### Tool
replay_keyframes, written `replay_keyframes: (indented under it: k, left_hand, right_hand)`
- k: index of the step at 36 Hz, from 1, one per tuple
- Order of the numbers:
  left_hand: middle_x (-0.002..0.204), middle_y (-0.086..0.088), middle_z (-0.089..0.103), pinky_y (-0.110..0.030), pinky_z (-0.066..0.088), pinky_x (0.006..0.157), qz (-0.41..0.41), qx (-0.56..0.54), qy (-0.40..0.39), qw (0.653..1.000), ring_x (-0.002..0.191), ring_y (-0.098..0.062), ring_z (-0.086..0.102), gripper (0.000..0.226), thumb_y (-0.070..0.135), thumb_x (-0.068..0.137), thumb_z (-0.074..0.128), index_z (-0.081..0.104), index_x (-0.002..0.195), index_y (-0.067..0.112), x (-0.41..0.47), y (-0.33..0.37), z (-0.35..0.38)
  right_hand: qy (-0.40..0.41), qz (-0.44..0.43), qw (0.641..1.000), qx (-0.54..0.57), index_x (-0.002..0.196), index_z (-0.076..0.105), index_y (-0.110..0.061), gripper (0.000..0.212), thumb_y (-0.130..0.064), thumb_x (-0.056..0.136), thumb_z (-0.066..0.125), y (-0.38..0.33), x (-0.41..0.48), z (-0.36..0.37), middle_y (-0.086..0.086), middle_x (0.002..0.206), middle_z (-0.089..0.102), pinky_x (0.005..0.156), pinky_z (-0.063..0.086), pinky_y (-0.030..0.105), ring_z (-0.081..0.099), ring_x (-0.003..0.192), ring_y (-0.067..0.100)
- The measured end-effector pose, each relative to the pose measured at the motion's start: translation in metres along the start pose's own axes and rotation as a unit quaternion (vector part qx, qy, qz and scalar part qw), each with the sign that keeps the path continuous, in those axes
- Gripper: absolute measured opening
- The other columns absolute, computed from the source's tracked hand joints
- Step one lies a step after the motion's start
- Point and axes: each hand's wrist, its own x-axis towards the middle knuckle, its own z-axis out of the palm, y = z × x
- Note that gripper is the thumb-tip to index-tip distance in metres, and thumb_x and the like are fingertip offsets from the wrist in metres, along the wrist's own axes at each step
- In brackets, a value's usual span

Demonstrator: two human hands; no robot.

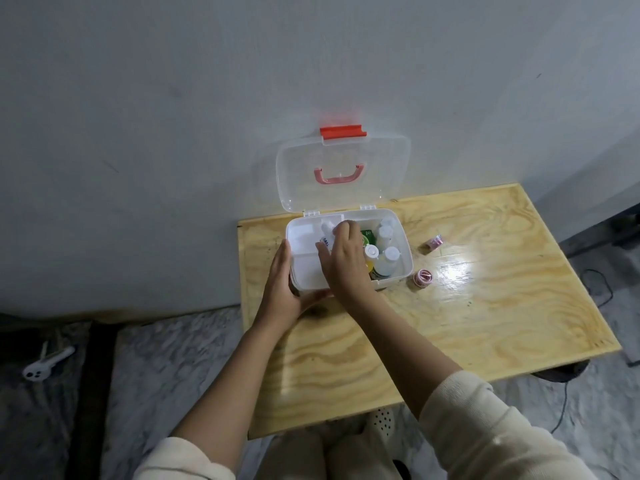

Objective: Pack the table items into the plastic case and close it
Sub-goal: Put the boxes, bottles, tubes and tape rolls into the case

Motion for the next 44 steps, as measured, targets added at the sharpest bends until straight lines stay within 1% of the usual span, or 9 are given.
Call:
replay_keyframes:
  k: [3,6,12,18,26,34,39,42,44]
  left_hand:
    - [0.151,0.002,0.034,-0.007,0.032,0.100,0.003,-0.004,-0.001,1.000,0.133,-0.010,0.036,0.104,0.034,0.067,0.084,0.023,0.150,0.022,0.000,0.001,0.000]
    - [0.142,0.010,0.036,0.002,0.031,0.092,0.012,-0.019,0.002,1.000,0.122,0.001,0.040,0.096,0.023,0.069,0.085,0.022,0.142,0.033,-0.001,0.005,0.000]
    - [0.138,0.013,0.032,0.007,0.029,0.084,0.004,-0.029,-0.004,1.000,0.115,0.028,0.031,0.095,0.014,0.071,0.084,0.021,0.141,0.029,0.001,0.002,0.000]
    - [0.142,0.013,0.034,0.007,0.028,0.088,-0.001,-0.017,-0.016,1.000,0.128,-0.006,0.037,0.102,0.025,0.069,0.086,0.023,0.149,0.018,0.003,0.000,-0.002]
    - [0.146,0.004,0.033,0.008,0.027,0.086,-0.005,-0.015,-0.022,1.000,0.124,0.001,0.034,0.102,0.022,0.072,0.083,0.020,0.151,0.014,0.002,-0.002,-0.003]
    - [0.152,-0.006,0.032,0.009,0.027,0.085,-0.003,-0.009,-0.027,1.000,0.128,-0.008,0.033,0.102,0.022,0.072,0.083,0.021,0.151,0.010,0.004,-0.007,-0.003]
    - [0.155,-0.005,0.030,0.008,0.028,0.091,-0.010,-0.014,-0.028,0.999,0.135,-0.013,0.033,0.106,0.028,0.069,0.084,0.020,0.152,0.012,0.004,-0.009,-0.002]
    - [0.153,-0.003,0.033,-0.004,0.034,0.100,-0.018,-0.031,-0.030,0.999,0.136,-0.012,0.035,0.107,0.028,0.068,0.086,0.021,0.153,0.015,0.004,-0.010,-0.003]
    - [0.153,0.000,0.035,-0.030,0.041,0.109,-0.030,-0.038,-0.030,0.998,0.138,-0.015,0.037,0.111,0.041,0.064,0.087,0.023,0.152,0.021,0.005,-0.013,-0.003]
  right_hand:
    - [0.008,-0.002,1.000,-0.012,0.099,0.045,-0.003,0.018,-0.014,0.089,0.053,0.000,0.002,0.001,0.015,0.103,0.047,0.082,0.037,0.031,0.033,0.088,0.017]
    - [0.006,0.018,1.000,0.012,0.099,0.045,-0.002,0.018,-0.014,0.089,0.052,-0.003,0.004,0.001,0.015,0.105,0.047,0.083,0.034,0.031,0.036,0.090,0.020]
    - [0.022,0.086,0.995,0.045,0.104,0.045,-0.002,0.020,-0.016,0.090,0.051,-0.011,0.007,0.005,0.014,0.111,0.048,0.089,0.035,0.037,0.040,0.102,0.028]
    - [0.028,0.154,0.987,0.030,0.108,0.045,-0.004,0.020,-0.015,0.092,0.049,-0.019,0.013,0.014,0.014,0.118,0.049,0.095,0.034,0.038,0.039,0.108,0.028]
    - [0.025,0.112,0.993,0.000,0.103,0.052,-0.005,0.021,-0.019,0.088,0.057,-0.014,0.008,0.012,0.014,0.110,0.052,0.088,0.034,0.036,0.041,0.101,0.029]
    - [0.004,0.112,0.991,0.077,0.100,0.051,-0.006,0.018,-0.018,0.088,0.058,-0.013,0.004,0.009,0.012,0.106,0.053,0.087,0.043,0.039,0.046,0.101,0.027]
    - [-0.031,0.063,0.989,0.129,0.098,0.056,-0.005,0.021,-0.015,0.083,0.065,-0.012,0.000,0.000,0.010,0.100,0.058,0.075,0.037,0.023,0.047,0.086,0.015]
    - [-0.068,0.023,0.989,0.131,0.093,0.060,-0.006,0.020,-0.013,0.078,0.071,-0.007,-0.004,-0.003,0.011,0.094,0.063,0.066,0.037,0.016,0.050,0.082,0.012]
    - [-0.085,0.013,0.988,0.128,0.091,0.062,-0.006,0.021,-0.013,0.075,0.074,-0.002,-0.005,-0.005,0.011,0.092,0.065,0.065,0.038,0.017,0.051,0.081,0.012]
